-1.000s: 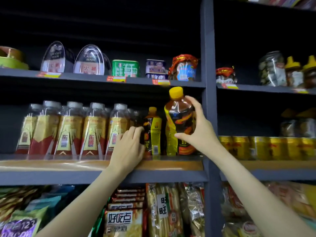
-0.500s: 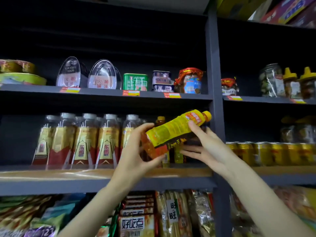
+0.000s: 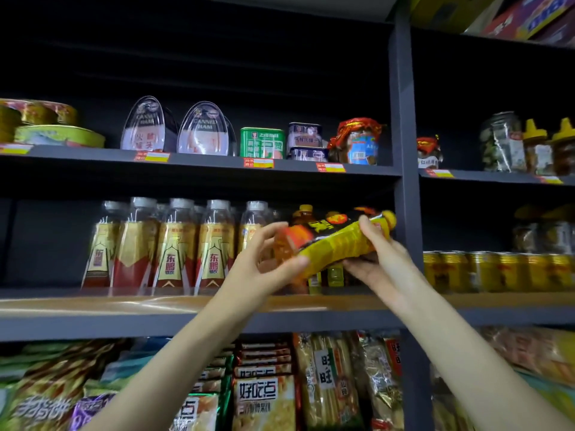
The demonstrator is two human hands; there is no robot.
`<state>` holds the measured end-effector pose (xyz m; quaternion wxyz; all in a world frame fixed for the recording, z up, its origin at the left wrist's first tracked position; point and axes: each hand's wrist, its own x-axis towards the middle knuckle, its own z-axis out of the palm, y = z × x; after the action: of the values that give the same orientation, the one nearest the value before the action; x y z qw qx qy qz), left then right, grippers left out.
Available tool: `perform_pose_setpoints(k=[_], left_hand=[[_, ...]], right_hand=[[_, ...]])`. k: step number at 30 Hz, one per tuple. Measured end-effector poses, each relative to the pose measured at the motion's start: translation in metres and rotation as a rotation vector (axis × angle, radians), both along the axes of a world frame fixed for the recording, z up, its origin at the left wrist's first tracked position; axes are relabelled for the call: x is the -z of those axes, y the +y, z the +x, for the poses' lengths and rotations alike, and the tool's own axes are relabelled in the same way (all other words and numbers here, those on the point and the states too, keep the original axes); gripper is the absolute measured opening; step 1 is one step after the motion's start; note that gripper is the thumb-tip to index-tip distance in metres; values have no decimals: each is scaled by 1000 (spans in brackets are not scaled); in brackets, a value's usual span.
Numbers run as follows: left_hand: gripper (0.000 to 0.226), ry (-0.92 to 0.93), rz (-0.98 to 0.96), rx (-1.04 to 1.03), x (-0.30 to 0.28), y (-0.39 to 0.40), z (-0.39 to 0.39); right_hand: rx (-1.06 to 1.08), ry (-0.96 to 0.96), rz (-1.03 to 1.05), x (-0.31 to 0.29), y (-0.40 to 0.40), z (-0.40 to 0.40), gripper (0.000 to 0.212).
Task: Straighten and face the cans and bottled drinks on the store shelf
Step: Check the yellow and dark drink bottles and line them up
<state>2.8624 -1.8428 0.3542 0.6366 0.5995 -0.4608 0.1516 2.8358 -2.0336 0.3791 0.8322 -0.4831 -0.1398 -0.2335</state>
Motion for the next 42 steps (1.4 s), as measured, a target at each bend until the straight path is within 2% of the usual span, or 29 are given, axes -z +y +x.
perform_pose_setpoints(k=[3, 5, 9, 12, 13, 14, 16, 20, 21, 22, 26, 29, 33, 35, 37, 40, 42], left_hand=[[60, 265, 69, 154, 3, 5, 14], [62, 274, 52, 148, 8, 4, 18], [62, -115, -125, -233, 3, 3, 20], [69, -573, -32, -555, -6, 7, 23], [69, -695, 26, -608, -6, 8, 22], [68, -742, 79, -607, -6, 9, 21], [56, -629, 128, -472, -5, 9, 15], [44, 121, 54, 28, -5, 14, 16], [45, 212, 27, 87, -4, 16, 18], [47, 215, 16, 84, -4, 15, 19], [61, -151, -83, -250, -8, 9, 16], [71, -458, -3, -414, -18, 8, 11], [76, -628, 120, -431, -20, 5, 5], [70, -685, 167, -440, -17, 5, 11], [56, -708, 262, -487, -13, 9, 22], [29, -690, 325, -633, -1, 14, 39], [24, -614, 283, -716, 5, 16, 49]], right_hand=[[168, -245, -265, 0, 2, -7, 59], [201, -321, -372, 0, 4, -11, 62], [187, -292, -352, -1, 8, -12, 54], [-21, -160, -214, -6, 15, -11, 53], [-57, -119, -163, -7, 17, -10, 54], [-56, -91, -124, -7, 18, -9, 53], [6, -100, -99, -4, 17, -6, 57], [120, -221, -194, -4, 11, -8, 60], [126, -245, -224, -5, 10, -10, 59], [128, -262, -246, -5, 9, -11, 58], [35, -194, -181, -5, 10, -10, 48], [-147, -39, -28, -7, 12, -10, 39], [-169, -12, 46, 0, 6, -7, 62], [-88, -62, 10, 0, 1, -8, 72], [113, -168, -123, -3, -3, -11, 75], [534, -347, -534, -4, -10, -14, 77], [725, -421, -747, 1, -15, -9, 81]])
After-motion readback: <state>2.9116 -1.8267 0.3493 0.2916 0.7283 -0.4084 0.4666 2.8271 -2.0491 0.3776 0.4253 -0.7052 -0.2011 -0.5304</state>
